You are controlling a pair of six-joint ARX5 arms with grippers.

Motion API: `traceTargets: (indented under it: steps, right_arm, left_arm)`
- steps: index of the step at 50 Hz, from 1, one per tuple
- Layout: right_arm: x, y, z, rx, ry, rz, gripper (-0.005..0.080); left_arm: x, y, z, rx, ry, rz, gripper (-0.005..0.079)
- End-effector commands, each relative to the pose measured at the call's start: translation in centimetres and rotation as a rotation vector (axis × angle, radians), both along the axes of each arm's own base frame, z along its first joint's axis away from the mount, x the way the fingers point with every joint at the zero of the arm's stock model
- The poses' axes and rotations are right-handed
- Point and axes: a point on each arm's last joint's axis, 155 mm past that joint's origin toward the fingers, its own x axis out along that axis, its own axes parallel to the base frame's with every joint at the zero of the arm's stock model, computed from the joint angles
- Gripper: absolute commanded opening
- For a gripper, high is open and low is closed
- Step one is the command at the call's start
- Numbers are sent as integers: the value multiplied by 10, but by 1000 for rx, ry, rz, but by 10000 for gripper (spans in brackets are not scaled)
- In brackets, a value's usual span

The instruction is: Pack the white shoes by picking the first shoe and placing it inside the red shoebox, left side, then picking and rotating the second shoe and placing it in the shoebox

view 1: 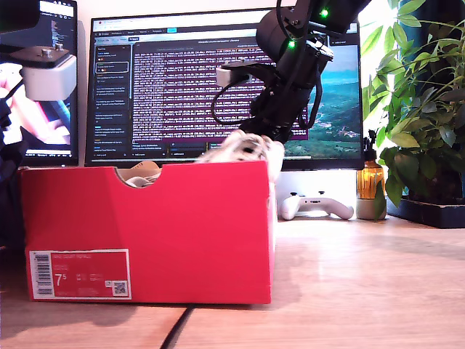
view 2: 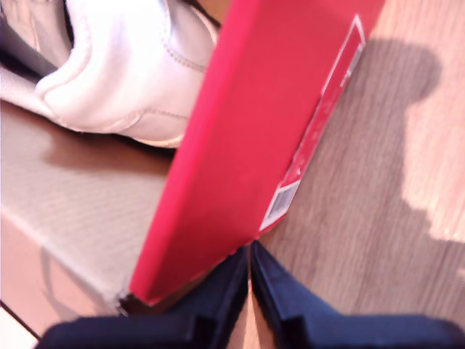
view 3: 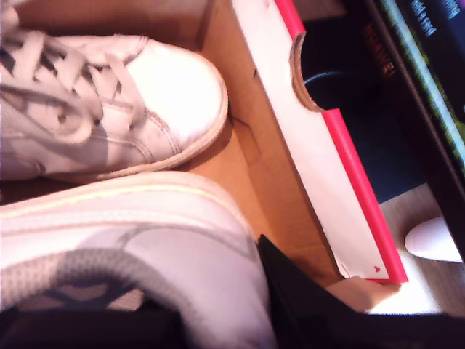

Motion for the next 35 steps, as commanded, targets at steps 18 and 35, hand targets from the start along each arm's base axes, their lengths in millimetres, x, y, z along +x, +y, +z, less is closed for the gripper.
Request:
traceTargets:
  steps: [18,35]
  right_arm:
    - [-3,10,0,-13,-10,-8,289]
    - [-9,10,17,-90,-49,-50,217]
  left_arm:
    - [0,-6,2,-21,6,-15,-19]
    - [0,-6,2,-22,7,-15,-19]
